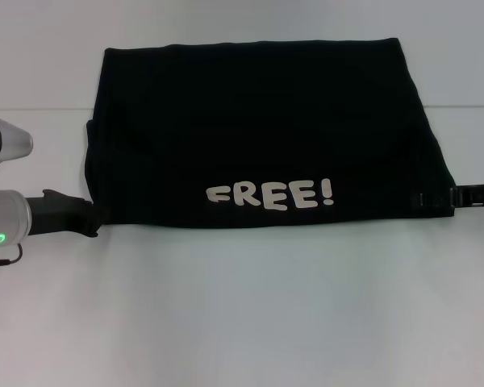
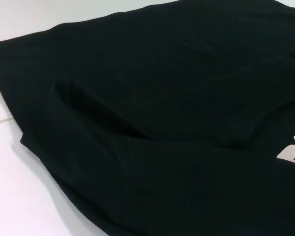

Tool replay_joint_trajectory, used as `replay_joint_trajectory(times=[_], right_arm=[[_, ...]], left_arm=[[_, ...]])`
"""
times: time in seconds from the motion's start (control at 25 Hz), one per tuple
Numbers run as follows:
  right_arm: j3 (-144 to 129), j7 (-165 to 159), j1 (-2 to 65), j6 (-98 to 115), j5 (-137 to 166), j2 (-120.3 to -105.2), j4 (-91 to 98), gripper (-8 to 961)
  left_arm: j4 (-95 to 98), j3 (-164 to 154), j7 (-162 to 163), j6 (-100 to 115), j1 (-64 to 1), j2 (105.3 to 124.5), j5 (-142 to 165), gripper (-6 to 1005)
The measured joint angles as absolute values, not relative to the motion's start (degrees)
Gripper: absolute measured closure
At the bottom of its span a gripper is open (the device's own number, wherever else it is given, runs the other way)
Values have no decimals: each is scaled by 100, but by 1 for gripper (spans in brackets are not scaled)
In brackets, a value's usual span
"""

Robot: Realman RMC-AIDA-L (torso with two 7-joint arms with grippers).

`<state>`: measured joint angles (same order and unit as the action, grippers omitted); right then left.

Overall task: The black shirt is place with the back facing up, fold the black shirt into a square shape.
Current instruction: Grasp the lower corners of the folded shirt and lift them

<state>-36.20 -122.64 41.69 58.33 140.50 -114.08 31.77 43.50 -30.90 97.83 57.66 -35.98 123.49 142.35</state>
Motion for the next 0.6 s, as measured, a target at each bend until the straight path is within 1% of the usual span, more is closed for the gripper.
replay_joint_trajectory(times=[0.2,0.4,0.6], right_arm=[[-3612,-12246,4144,5859,14014,-11432,3174,199],[-3574,-12091,4064,5946,13827,-11425,3173,446],[-3566,-11973,3962,5952,13684,-11410,3172,657]], left_arm=[[4351,-3093,9782,5765,-3603,12341,14234,973],[4351,-3094,9782,5757,-3603,12340,14230,973],[4349,-3086,9787,5756,-3603,12340,14230,973]])
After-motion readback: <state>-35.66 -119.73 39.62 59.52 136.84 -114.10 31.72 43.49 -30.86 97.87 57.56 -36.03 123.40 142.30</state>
